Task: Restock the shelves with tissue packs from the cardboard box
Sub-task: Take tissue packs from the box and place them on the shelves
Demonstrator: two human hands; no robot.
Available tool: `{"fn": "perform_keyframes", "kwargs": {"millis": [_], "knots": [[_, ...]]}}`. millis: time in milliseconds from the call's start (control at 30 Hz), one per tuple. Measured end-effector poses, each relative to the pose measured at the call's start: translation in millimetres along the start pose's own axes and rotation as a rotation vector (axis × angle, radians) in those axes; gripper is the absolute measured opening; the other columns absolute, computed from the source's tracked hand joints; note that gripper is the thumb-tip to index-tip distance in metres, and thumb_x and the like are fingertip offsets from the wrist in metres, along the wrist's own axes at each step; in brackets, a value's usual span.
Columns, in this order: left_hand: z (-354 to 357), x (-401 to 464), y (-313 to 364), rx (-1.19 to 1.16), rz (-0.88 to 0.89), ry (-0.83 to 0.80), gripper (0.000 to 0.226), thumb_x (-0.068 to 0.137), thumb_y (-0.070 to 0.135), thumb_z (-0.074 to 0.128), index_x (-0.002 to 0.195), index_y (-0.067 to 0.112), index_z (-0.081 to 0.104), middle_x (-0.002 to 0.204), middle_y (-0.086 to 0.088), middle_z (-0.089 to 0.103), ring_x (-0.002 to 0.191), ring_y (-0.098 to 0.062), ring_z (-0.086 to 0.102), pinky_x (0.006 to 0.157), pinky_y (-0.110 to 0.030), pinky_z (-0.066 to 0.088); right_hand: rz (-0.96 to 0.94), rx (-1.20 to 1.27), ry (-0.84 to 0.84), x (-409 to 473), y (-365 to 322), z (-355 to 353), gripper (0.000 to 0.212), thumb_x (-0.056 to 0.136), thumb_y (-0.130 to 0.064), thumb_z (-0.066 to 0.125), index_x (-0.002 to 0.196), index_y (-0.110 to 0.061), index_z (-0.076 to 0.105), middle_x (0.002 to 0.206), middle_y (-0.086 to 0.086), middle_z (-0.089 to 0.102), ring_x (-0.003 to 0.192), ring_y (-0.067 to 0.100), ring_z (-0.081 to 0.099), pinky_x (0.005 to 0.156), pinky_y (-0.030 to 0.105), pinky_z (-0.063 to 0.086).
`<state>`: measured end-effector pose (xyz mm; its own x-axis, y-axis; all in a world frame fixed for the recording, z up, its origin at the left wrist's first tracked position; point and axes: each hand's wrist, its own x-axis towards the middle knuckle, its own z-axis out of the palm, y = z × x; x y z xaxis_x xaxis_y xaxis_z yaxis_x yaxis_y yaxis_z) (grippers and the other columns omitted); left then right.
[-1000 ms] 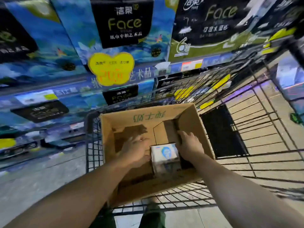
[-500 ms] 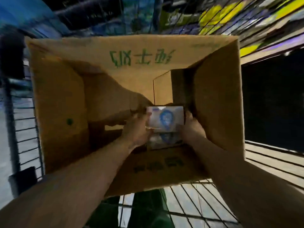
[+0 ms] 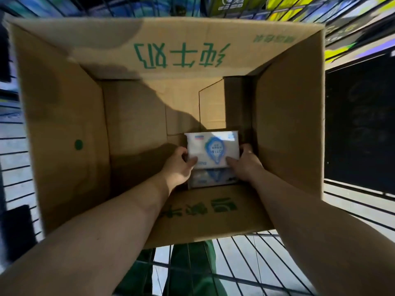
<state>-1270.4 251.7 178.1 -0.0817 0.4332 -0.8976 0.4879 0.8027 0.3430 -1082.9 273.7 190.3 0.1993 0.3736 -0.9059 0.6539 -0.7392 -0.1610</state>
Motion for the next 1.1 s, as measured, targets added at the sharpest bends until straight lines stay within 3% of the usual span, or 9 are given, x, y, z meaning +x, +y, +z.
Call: {"fn": "perform_keyframes", "kwargs": {"millis": [167,267,400,533,633,733,833,933,1100], "knots": [[-9,-5,-1,-0.126,-0.024,0.065,0.019,0.092,0.027,0.062,0.107,0.021,0.051,0.113,-0.008,0.059,0.086,-0.017,0.057,0.061,-0.028,0.048,-0.073,0.107,0.041,-11,-3,0,0.054,0.094,-0.032,0.058,0.141,-0.019,0.034,0.131,0.006,0.054,0.1,0.023,0.059,0.062,0.024,0.043],[-23,-13,4,-0.234,0.017,0.096,0.023,0.091,0.022,0.065,0.111,0.018,0.054,0.108,-0.004,0.059,0.087,-0.014,0.056,0.061,-0.023,0.046,-0.122,0.231,0.062,-17,-11,-4,0.05,0.094,-0.029,0.058,0.138,-0.025,0.034,0.118,0.0,0.057,0.077,0.008,0.056,0.053,0.019,0.041],[-48,-34,19,-0.359,0.047,0.12,0.023,0.091,0.017,0.064,0.112,0.017,0.056,0.109,-0.005,0.061,0.084,-0.014,0.06,0.063,-0.026,0.051,-0.209,0.352,0.063,-40,-30,-10,0.056,0.095,-0.022,0.058,0.142,-0.028,0.029,0.111,-0.008,0.054,0.079,0.001,0.057,0.051,0.016,0.046],[-81,-67,37,-0.515,0.101,0.16,0.03,0.087,0.007,0.067,0.11,0.02,0.054,0.119,-0.006,0.06,0.091,-0.015,0.061,0.063,-0.027,0.052,-0.32,0.5,0.043,-83,-54,-22,0.075,0.088,-0.01,0.067,0.149,-0.028,0.026,0.121,-0.011,0.055,0.105,0.012,0.059,0.079,0.03,0.055],[-113,-111,47,-0.651,0.121,0.116,0.05,0.086,-0.003,0.064,0.131,0.012,0.049,0.13,-0.01,0.056,0.103,-0.023,0.062,0.078,-0.035,0.054,-0.404,0.464,0.038,-124,-74,-31,0.057,0.081,-0.007,0.074,0.131,-0.02,0.05,0.115,-0.003,0.064,0.107,0.019,0.062,0.092,0.04,0.053],[-145,-155,54,-0.718,0.161,-0.01,0.018,0.09,-0.003,0.057,0.107,0.003,0.061,0.124,-0.022,0.061,0.077,-0.018,0.067,0.063,-0.025,0.055,-0.483,0.353,0.058,-167,-97,-40,0.035,0.079,-0.012,0.077,0.11,-0.016,0.06,0.103,0.003,0.068,0.089,0.018,0.065,0.076,0.031,0.057],[-182,-202,52,-0.763,0.228,-0.018,0.027,0.093,0.026,0.062,0.116,0.013,0.057,0.115,-0.011,0.067,0.079,-0.019,0.07,0.069,-0.036,0.059,-0.623,0.243,0.068,-219,-132,-39,0.035,0.083,-0.021,0.074,0.112,-0.013,0.057,0.095,-0.002,0.066,0.078,0.006,0.06,0.056,0.009,0.048],[-228,-240,39,-0.724,0.353,0.115,0.02,0.091,0.037,0.063,0.102,0.024,0.054,0.109,-0.004,0.067,0.086,-0.02,0.066,0.08,-0.046,0.057,-0.752,0.231,0.001,-269,-174,-25,0.04,0.094,-0.033,0.058,0.127,-0.019,0.042,0.127,0.002,0.058,0.109,0.02,0.06,0.088,0.036,0.054],[-339,-294,-28,-0.805,0.543,0.222,0.036,0.091,0.023,0.065,0.124,0.017,0.052,0.114,-0.004,0.066,0.096,-0.021,0.067,0.07,-0.038,0.059,-0.971,0.169,0.017,-370,-254,46,0.04,0.1,-0.032,0.047,0.137,-0.034,0.033,0.125,-0.008,0.053,0.112,0.021,0.056,0.086,0.044,0.054]]}}
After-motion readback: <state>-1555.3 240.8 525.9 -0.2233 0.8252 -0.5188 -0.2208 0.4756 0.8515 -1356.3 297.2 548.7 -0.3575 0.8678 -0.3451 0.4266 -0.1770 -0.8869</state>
